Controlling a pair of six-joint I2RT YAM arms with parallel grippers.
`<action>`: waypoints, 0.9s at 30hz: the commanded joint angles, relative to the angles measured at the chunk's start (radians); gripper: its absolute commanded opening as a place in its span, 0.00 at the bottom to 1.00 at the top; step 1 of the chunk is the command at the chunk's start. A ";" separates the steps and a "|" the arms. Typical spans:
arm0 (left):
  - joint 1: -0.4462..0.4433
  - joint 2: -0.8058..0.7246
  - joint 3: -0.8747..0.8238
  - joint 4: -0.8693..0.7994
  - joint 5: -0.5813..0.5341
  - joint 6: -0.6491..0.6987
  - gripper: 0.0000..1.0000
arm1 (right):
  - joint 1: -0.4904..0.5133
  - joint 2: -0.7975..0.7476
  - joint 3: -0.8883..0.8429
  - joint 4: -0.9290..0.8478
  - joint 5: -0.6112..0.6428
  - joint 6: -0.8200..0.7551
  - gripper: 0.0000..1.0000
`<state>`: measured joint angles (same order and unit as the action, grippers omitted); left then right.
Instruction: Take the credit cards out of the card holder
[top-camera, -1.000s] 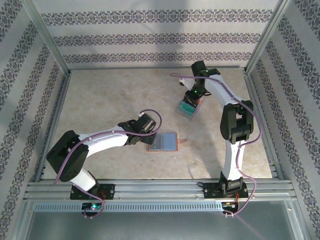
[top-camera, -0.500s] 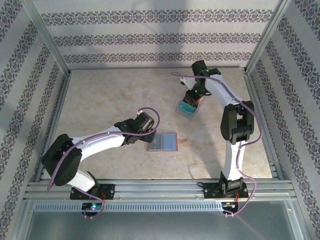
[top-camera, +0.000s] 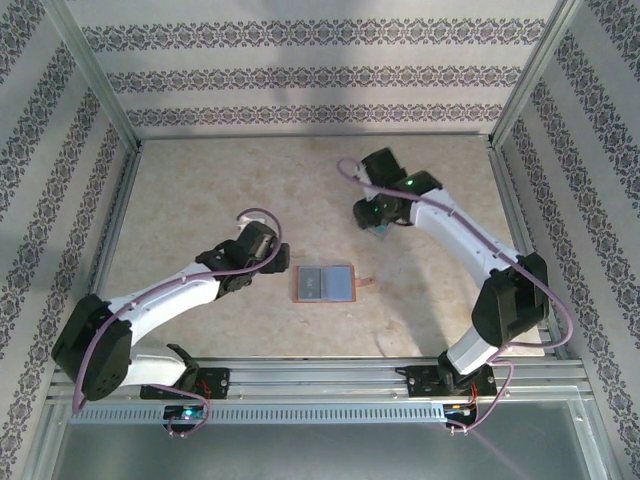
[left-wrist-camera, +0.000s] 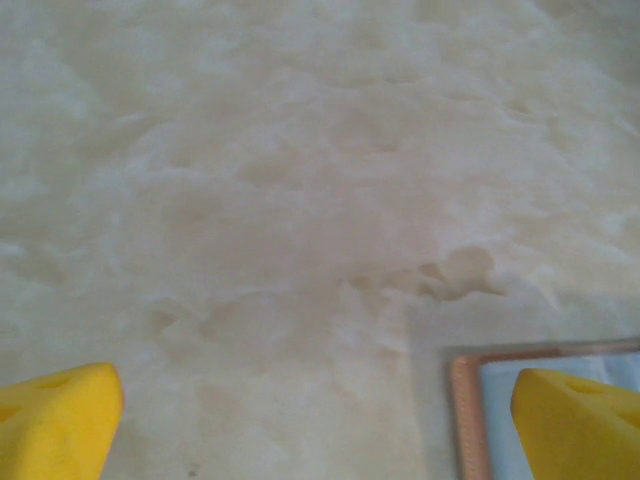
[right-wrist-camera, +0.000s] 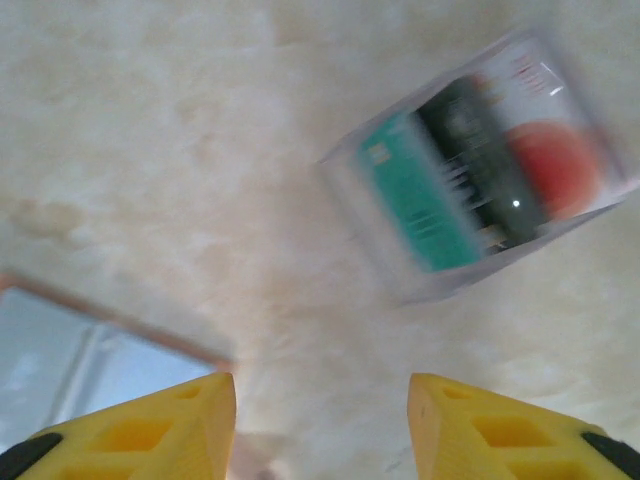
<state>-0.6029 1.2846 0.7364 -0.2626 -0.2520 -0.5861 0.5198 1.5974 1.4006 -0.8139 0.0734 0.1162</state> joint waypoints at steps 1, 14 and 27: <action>0.084 -0.067 -0.085 0.092 0.054 -0.139 0.99 | 0.114 -0.023 -0.079 0.018 0.089 0.202 0.52; 0.215 -0.316 -0.234 0.060 -0.035 -0.222 0.99 | 0.477 0.197 -0.067 0.051 0.129 0.440 0.54; 0.234 -0.392 -0.282 0.060 -0.041 -0.242 0.99 | 0.487 0.324 -0.042 0.114 0.070 0.439 0.60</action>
<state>-0.3840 0.9031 0.4660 -0.1940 -0.2749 -0.8066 1.0164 1.8954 1.3327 -0.7101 0.1547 0.5446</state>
